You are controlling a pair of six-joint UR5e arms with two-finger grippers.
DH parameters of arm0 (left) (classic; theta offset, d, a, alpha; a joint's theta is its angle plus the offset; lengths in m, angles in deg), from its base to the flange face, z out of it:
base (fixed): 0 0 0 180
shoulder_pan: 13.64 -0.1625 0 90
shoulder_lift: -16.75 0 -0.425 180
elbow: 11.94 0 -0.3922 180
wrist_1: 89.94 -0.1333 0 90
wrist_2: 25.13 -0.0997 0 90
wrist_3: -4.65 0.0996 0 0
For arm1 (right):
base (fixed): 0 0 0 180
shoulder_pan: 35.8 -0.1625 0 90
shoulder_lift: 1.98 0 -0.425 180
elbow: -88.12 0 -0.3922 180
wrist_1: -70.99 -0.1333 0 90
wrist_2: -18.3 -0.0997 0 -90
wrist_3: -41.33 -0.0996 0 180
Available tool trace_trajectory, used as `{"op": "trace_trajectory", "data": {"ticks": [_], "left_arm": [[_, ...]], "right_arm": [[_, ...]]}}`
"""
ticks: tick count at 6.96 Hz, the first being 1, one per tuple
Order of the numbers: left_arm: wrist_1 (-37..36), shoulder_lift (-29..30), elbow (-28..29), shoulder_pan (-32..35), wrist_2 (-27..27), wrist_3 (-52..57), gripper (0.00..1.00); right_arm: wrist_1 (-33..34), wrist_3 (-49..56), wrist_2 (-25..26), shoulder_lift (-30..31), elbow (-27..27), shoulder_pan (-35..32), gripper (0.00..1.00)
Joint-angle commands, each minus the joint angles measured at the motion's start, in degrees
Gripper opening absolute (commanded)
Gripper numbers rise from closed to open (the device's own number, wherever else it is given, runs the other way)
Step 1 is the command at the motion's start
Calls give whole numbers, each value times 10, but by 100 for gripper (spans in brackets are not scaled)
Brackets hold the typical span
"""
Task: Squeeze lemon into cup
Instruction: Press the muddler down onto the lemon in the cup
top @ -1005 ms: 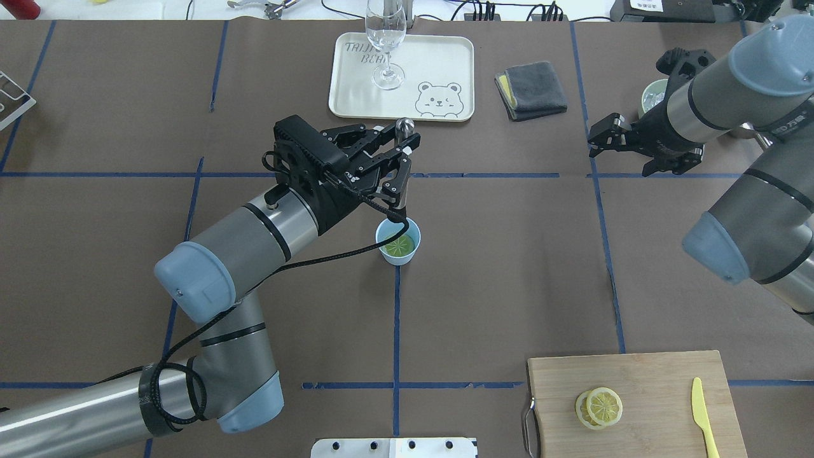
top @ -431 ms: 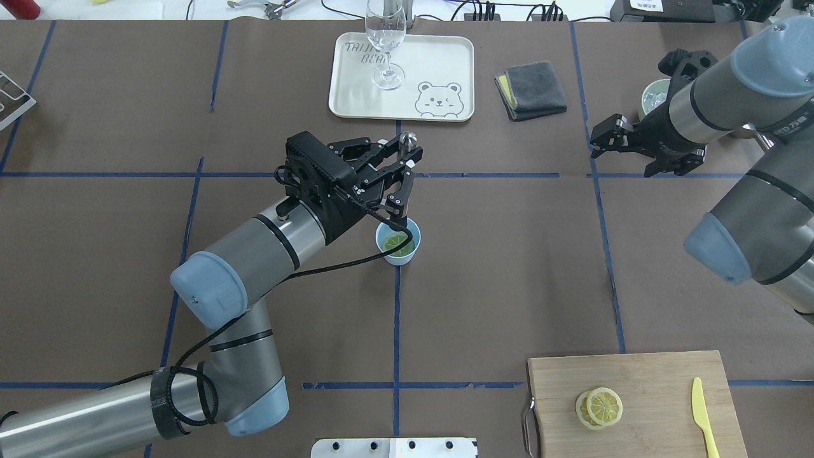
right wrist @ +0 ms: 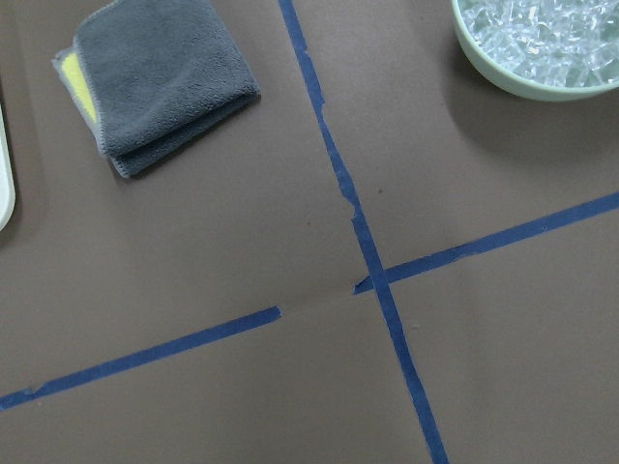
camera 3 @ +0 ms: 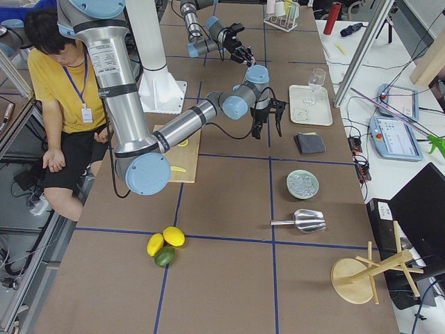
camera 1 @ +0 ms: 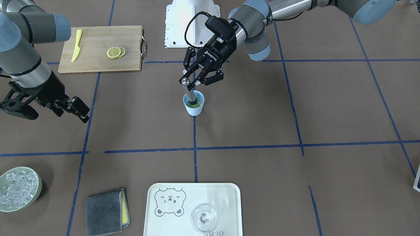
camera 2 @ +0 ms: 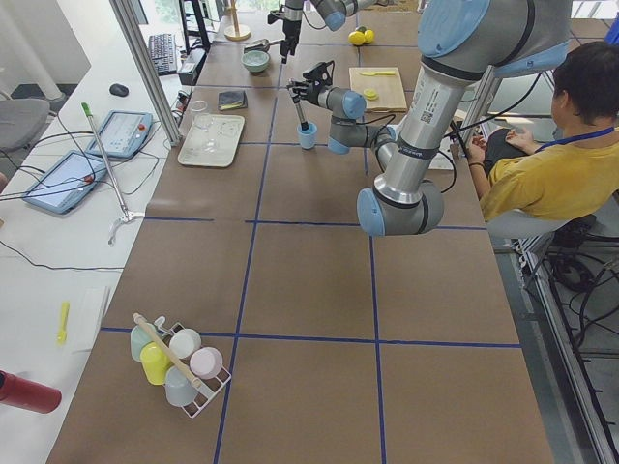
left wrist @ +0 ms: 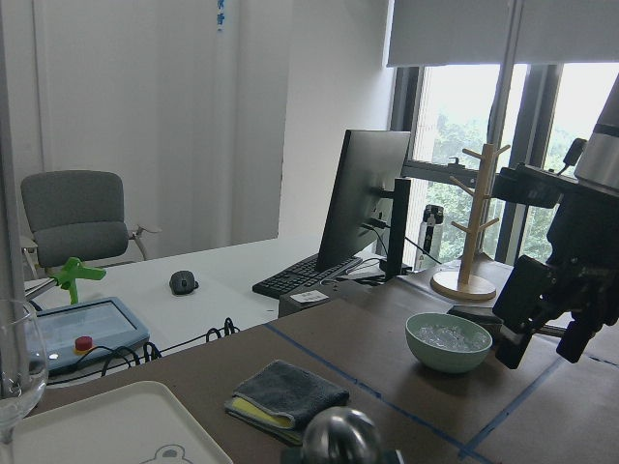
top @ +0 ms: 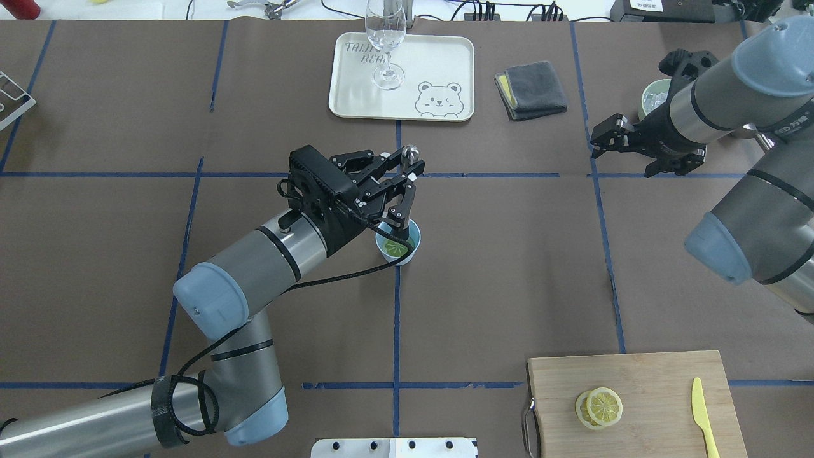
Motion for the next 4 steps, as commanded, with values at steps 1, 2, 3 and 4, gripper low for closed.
{"op": "trace_trajectory", "data": {"ticks": [1,2,3,4], "left_arm": [[3,4,29,-10,-1,0,0],[3,3,32,-10,0,2,0],[3,3,37,-11,0,12,0],[3,4,38,-12,0,13,0]], "right_arm": [[0,1,0,2,0,-1,100],[0,1,0,3,0,-1,100],[0,0,-1,3,1,-1,100],[0,0,-1,2,1,-1,100]]}}
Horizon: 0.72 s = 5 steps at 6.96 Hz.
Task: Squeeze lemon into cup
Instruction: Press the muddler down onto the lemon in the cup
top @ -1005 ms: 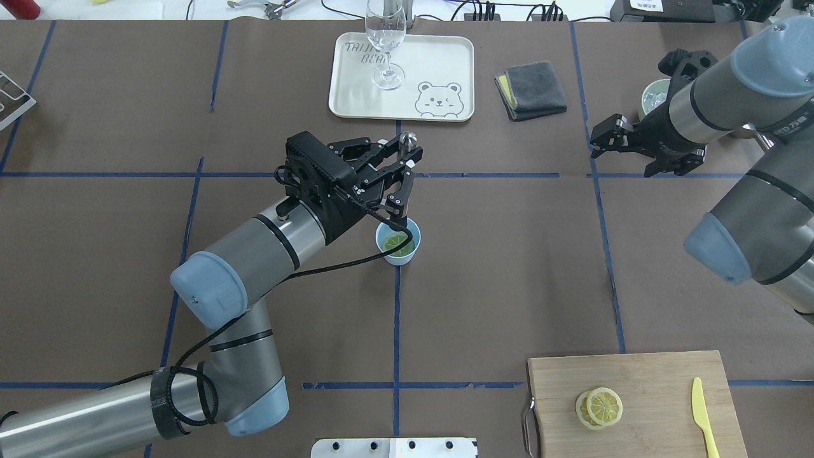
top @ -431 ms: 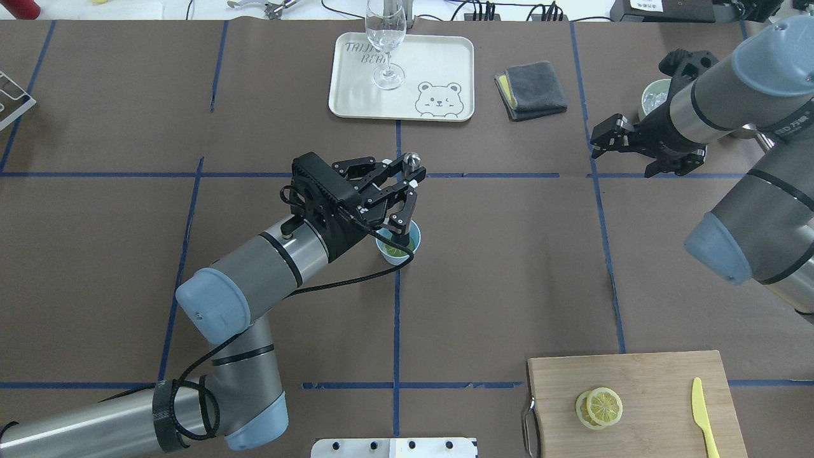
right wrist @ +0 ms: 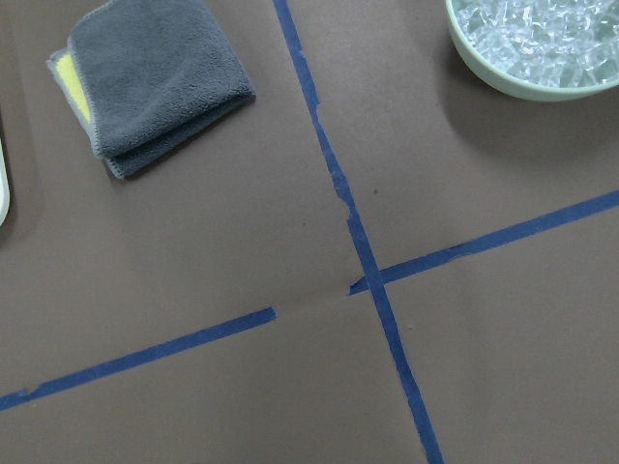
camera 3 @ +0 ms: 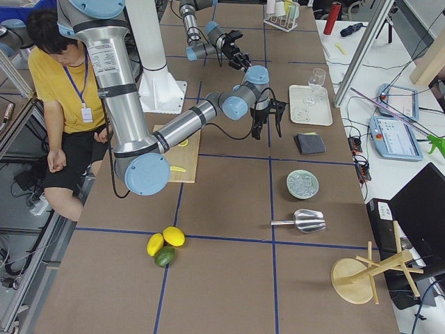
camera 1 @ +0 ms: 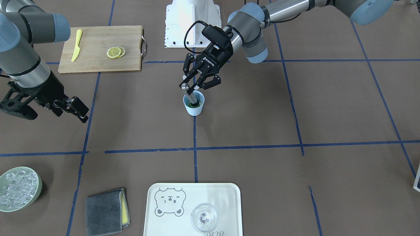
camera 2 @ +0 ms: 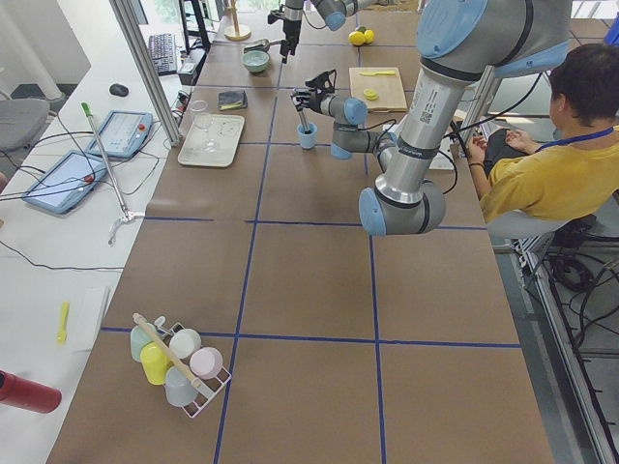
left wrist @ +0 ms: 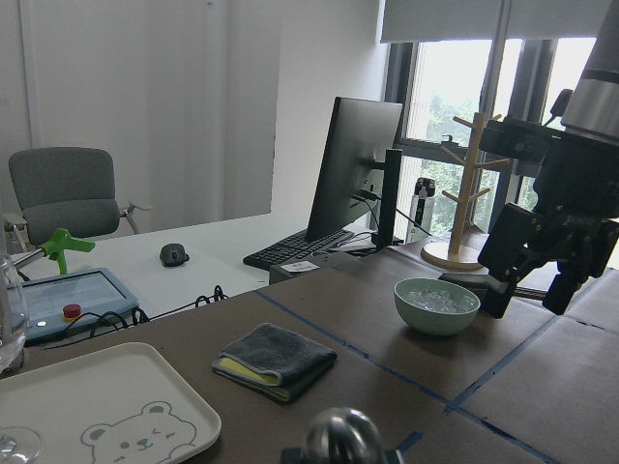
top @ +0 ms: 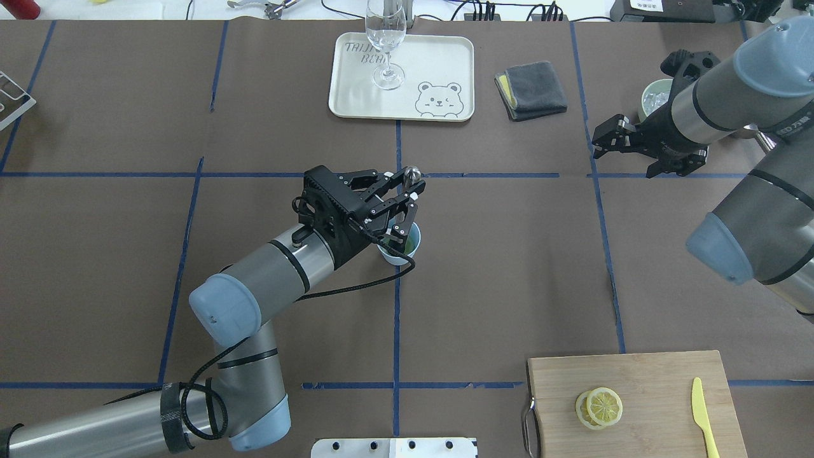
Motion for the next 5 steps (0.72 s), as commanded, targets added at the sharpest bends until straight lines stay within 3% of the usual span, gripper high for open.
{"op": "trace_trajectory", "data": {"ticks": [1,5], "left_arm": [[0,0,4,-2,0,3,0],[-1,0,4,-6,0,3,0]], "right_arm": [[0,0,0,0,0,-2,100],[-3,0,0,-1,0,-4,100]]}}
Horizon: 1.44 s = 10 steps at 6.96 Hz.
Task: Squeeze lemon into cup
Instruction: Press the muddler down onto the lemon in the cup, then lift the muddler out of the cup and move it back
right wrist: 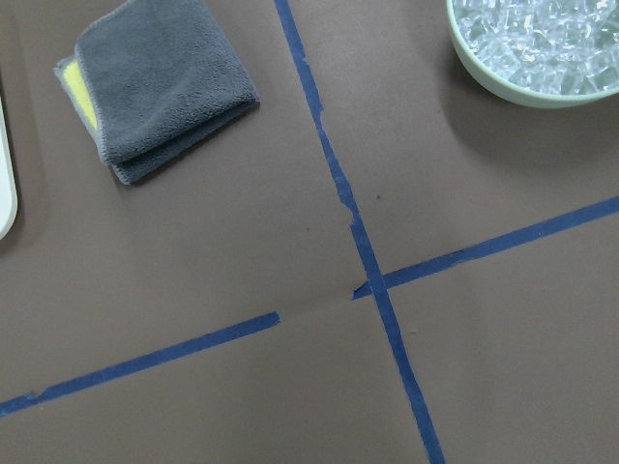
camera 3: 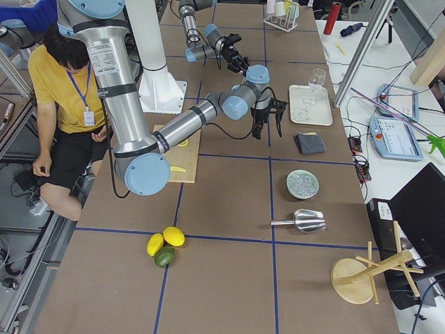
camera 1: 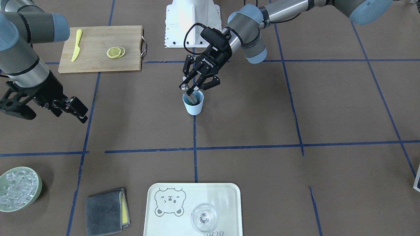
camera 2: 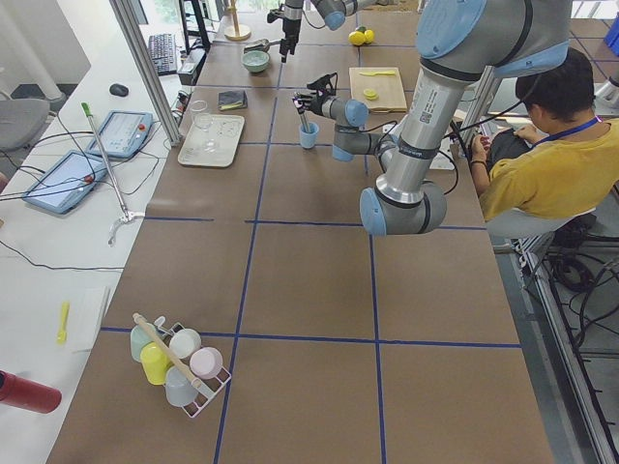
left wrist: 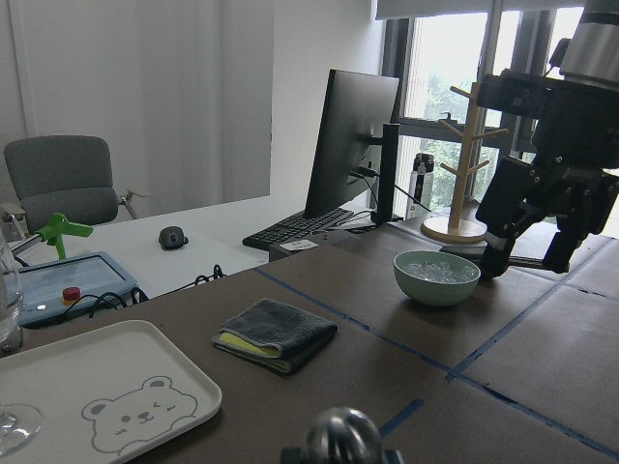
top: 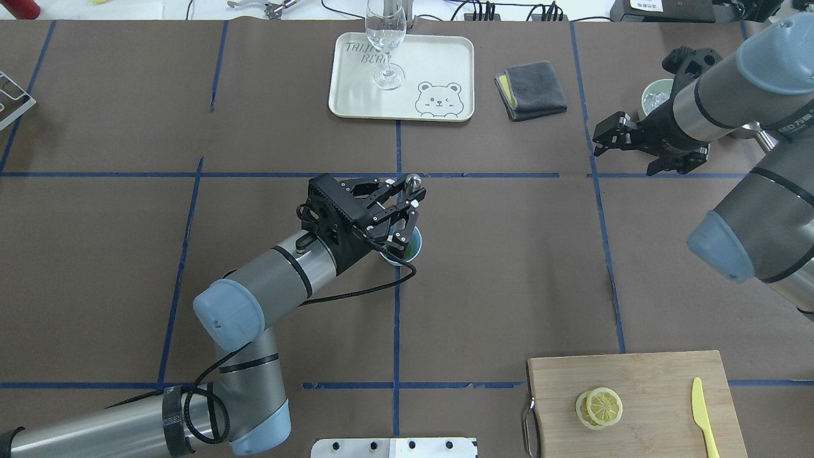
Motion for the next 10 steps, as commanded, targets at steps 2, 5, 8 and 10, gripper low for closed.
{"op": "trace_trajectory", "data": {"ticks": [2,5,8,10], "left_arm": [[0,2,-6,0,0,1,0],[-2,11,-74,38,0,9,0],[-9,7,-102,95,3,-8,0],[-115,-45,-101,141,35,-15,0]], "right_arm": [[-1,0,0,-1,-1,-1,100],[-1,2,-13,-4,-1,-10,100],[-2,3,-12,-5,-1,-11,100],[-2,3,-12,-5,-3,-11,100]]}}
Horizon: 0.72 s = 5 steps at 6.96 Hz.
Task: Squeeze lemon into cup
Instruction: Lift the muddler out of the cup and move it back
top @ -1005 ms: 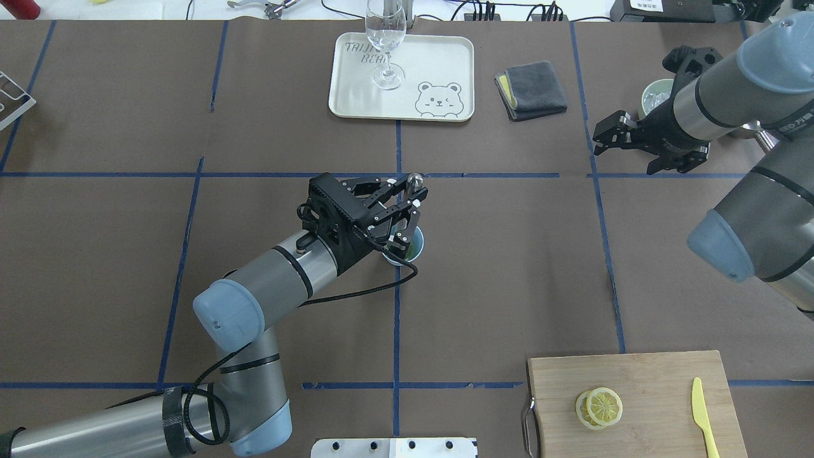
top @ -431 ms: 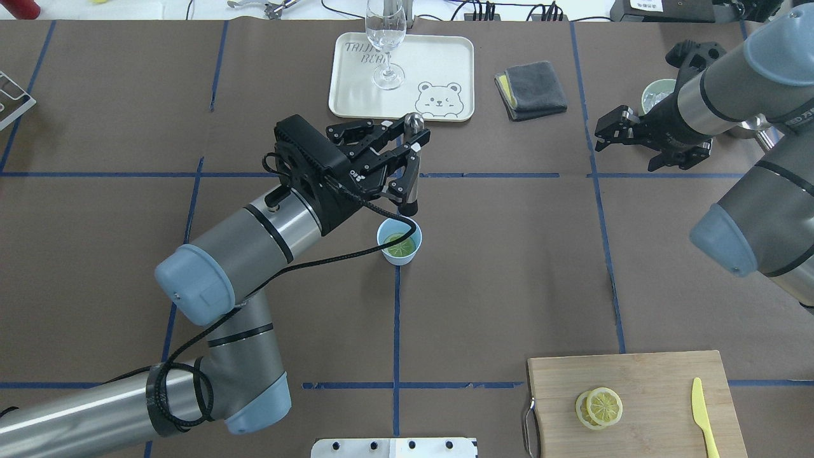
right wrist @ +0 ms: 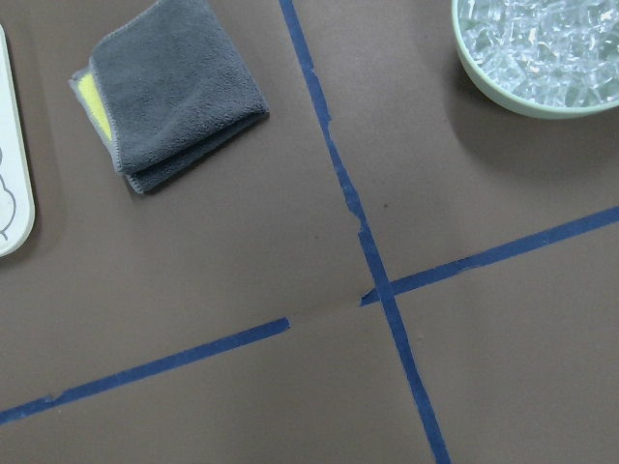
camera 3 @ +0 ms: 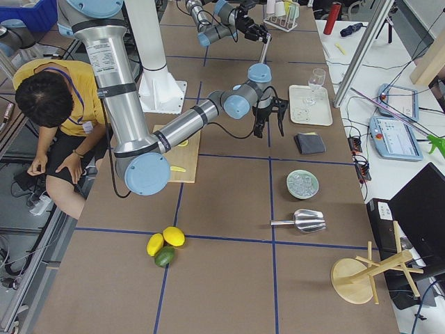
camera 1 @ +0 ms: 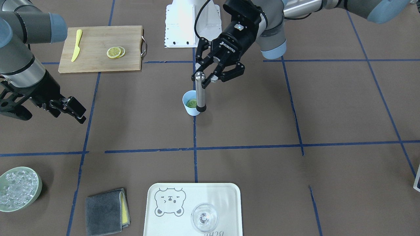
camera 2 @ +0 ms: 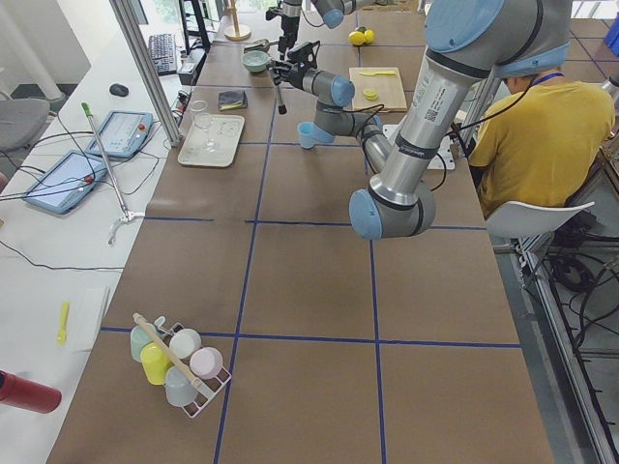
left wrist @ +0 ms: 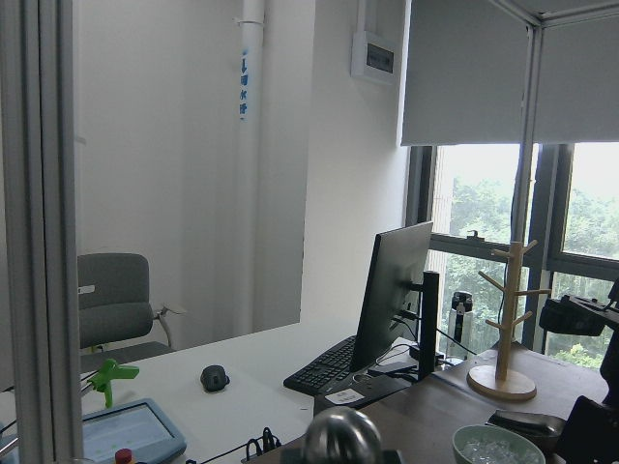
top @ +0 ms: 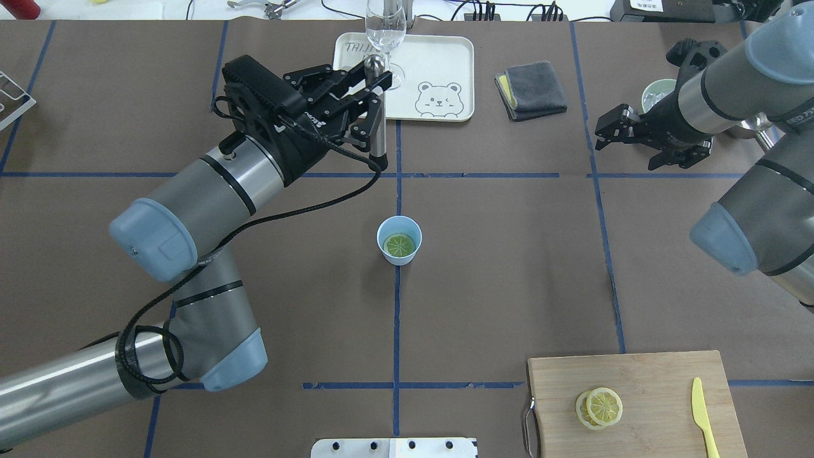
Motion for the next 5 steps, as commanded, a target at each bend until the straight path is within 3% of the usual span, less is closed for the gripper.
{"op": "trace_trajectory", "data": {"ticks": [1,3,5], "left_arm": [[-112,-38,-1,66,78,-3,0],[-111,-124,-4,143,192,-4,0],[-148,-170,3,278,475,-65,0]], "right_arm": [[0,2,0,2,-7,0,100],[0,11,1,5,-9,0,100],[0,13,1,6,-11,1,100]]}}
